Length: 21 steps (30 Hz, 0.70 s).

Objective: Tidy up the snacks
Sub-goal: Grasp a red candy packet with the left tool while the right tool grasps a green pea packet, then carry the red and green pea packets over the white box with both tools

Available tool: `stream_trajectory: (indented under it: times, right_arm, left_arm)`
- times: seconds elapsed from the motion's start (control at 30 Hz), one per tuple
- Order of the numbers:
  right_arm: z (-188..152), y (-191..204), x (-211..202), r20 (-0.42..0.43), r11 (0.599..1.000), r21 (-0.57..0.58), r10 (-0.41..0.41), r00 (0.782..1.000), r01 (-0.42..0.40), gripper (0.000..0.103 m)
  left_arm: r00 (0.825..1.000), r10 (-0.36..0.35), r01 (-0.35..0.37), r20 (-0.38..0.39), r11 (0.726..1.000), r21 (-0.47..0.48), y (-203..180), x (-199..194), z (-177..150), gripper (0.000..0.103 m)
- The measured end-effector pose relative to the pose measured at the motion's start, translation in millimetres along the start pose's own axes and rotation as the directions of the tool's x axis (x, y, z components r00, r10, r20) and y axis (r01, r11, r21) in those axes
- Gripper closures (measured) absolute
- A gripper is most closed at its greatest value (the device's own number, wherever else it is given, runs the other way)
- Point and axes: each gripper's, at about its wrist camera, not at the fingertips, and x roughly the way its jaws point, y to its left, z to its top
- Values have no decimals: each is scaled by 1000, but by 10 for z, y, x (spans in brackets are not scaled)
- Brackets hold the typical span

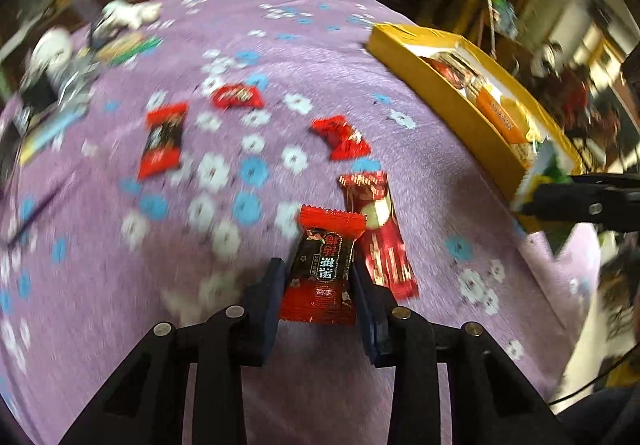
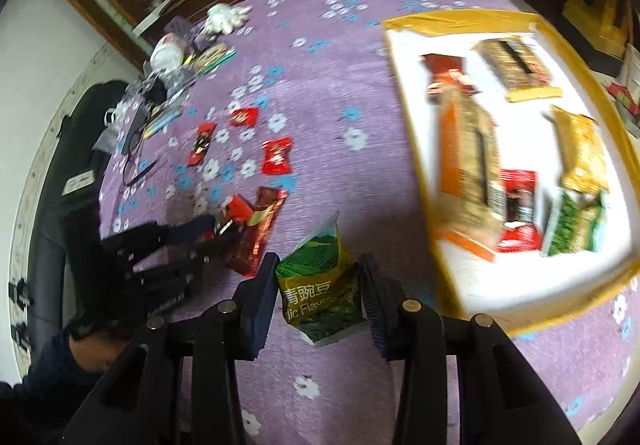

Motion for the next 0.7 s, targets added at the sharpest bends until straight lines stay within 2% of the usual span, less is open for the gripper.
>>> stream_trajectory:
  times: [0.13, 0.33, 0.5, 0.7]
  right_arm:
    - [14, 234, 121, -29, 997, -68, 39, 999, -41, 64]
    - [19, 448, 138, -49, 984, -153, 82, 995, -89, 64]
    - [24, 414, 23, -37, 979, -174, 100, 994, -105, 64]
    - [36, 88, -174, -1, 987, -133, 92, 996, -91, 64]
  left_arm:
    - [999, -9, 14, 44, 994, -104, 108, -273, -138, 69]
    - [995, 31, -16, 93, 988, -157, 64, -565, -179, 69]
    - [992, 31, -14, 121, 990, -142, -127, -653, -98, 69]
    - [991, -2, 12, 131, 997, -71, -511, -609, 114, 69]
